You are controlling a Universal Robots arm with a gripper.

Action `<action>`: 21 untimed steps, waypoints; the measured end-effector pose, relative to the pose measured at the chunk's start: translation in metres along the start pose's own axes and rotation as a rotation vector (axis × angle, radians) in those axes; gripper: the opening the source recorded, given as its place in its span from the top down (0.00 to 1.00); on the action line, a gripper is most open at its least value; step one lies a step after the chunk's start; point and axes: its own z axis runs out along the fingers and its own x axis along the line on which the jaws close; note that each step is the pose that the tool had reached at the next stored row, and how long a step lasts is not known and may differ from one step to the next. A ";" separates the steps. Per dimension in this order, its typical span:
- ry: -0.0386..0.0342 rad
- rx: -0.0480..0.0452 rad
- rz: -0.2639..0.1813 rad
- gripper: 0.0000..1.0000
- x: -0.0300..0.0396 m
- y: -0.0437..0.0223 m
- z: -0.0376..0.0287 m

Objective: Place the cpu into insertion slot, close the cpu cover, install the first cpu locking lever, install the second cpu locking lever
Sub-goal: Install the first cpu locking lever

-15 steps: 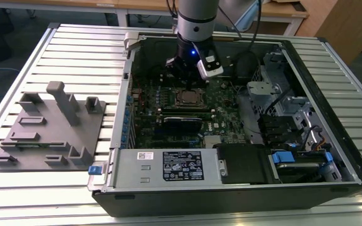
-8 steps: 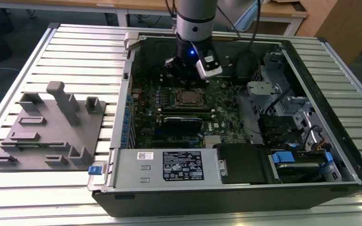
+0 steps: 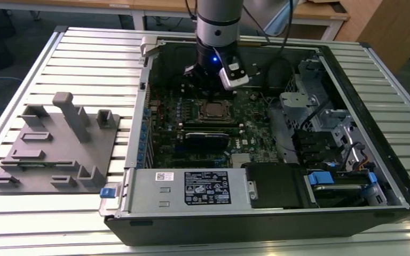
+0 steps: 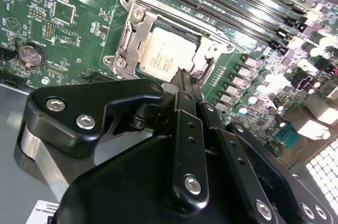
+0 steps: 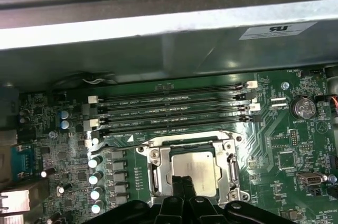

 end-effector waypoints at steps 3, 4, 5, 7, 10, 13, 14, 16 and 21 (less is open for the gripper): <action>0.0000 0.0000 0.000 0.90 0.0019 -0.0002 0.0000; 0.0000 -0.0001 0.000 0.90 0.0025 -0.0003 0.0000; 0.0000 0.0000 0.000 0.90 0.0031 -0.0004 -0.0001; 0.0000 0.0000 0.000 0.90 0.0040 -0.0005 -0.0001; 0.0000 0.0000 0.000 0.90 0.0053 -0.0006 -0.0002; 0.0000 0.0000 0.000 0.90 0.0067 -0.0008 -0.0002; 0.0000 0.0000 0.000 0.90 0.0073 -0.0009 -0.0002; 0.0000 0.0000 0.000 0.90 0.0085 -0.0010 -0.0002; 0.0000 0.0000 0.000 0.90 0.0107 -0.0012 -0.0003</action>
